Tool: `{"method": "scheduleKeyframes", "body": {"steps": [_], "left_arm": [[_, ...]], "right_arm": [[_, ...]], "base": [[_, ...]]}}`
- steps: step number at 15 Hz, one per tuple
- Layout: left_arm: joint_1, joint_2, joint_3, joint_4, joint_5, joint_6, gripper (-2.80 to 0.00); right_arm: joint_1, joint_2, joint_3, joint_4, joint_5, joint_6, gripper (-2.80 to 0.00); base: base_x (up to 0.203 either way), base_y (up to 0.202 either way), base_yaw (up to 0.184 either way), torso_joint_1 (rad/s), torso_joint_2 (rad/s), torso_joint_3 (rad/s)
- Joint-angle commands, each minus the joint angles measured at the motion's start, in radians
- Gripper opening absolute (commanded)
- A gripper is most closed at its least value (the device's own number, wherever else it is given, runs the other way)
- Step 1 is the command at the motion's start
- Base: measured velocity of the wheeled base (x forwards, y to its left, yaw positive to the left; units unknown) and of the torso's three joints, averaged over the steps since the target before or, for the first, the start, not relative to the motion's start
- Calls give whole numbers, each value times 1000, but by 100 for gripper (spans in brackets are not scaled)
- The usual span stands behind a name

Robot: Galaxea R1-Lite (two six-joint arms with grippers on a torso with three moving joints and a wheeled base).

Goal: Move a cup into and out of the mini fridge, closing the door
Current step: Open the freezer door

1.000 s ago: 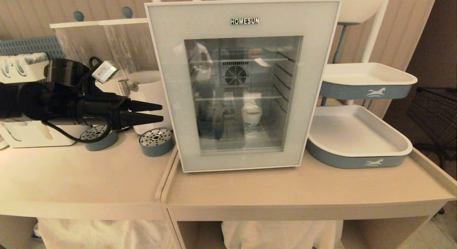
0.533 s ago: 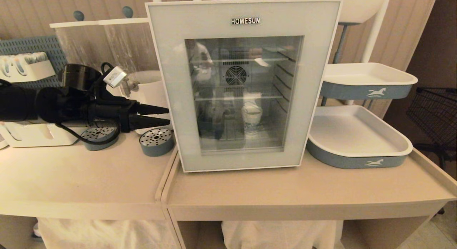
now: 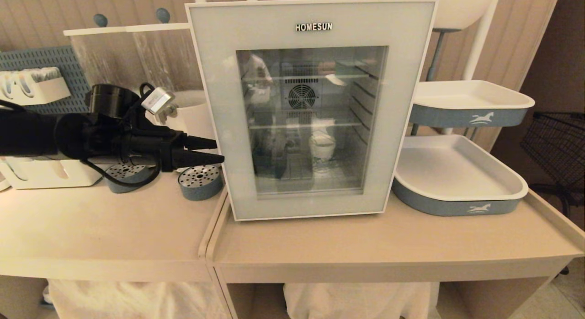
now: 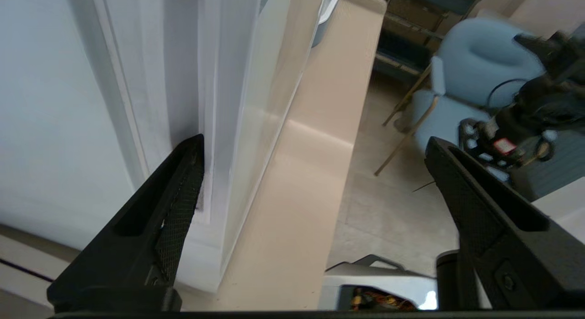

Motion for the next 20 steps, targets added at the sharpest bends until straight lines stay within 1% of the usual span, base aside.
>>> {"method": "scheduleKeyframes", "body": {"steps": [1,4,9,12,13,14,15,16,18,19,20], "left_arm": [[-1,-19,6,6,-44,-18,0],[-1,-86,42,8,-93,-49,0],[-23,-201,120,8,-111,-74,0],[-63,-321,212,10,-112,-85,0],[-90,-380,241,9,-112,-106,0],[-125,-434,267,8,-112,-139,0],[-172,-489,284,9,-113,-190,0],[-240,-545,300,8,-113,-255,0],[-399,-676,334,3,-109,-386,0],[-459,-738,356,1,-100,-440,0],[-498,-803,380,0,-75,-472,0]], "right_arm": [[0,0,0,-1,-1,0,-280],[0,0,0,0,-2,0,-280],[0,0,0,0,-2,0,-280],[0,0,0,-1,-2,0,-280],[0,0,0,-1,-2,1,-280],[0,0,0,-1,-2,3,-280],[0,0,0,-1,-4,7,-280],[0,0,0,-1,-4,7,-280],[0,0,0,-1,-2,7,-280],[0,0,0,-1,-2,7,-280],[0,0,0,0,-2,6,-280]], "base": [[0,0,0,0,0,0],[0,0,0,0,0,0],[0,0,0,0,0,0],[0,0,0,0,0,0],[0,0,0,0,0,0],[0,0,0,0,0,0],[0,0,0,0,0,0],[0,0,0,0,0,0],[0,0,0,0,0,0],[0,0,0,0,0,0],[0,0,0,0,0,0]]}}
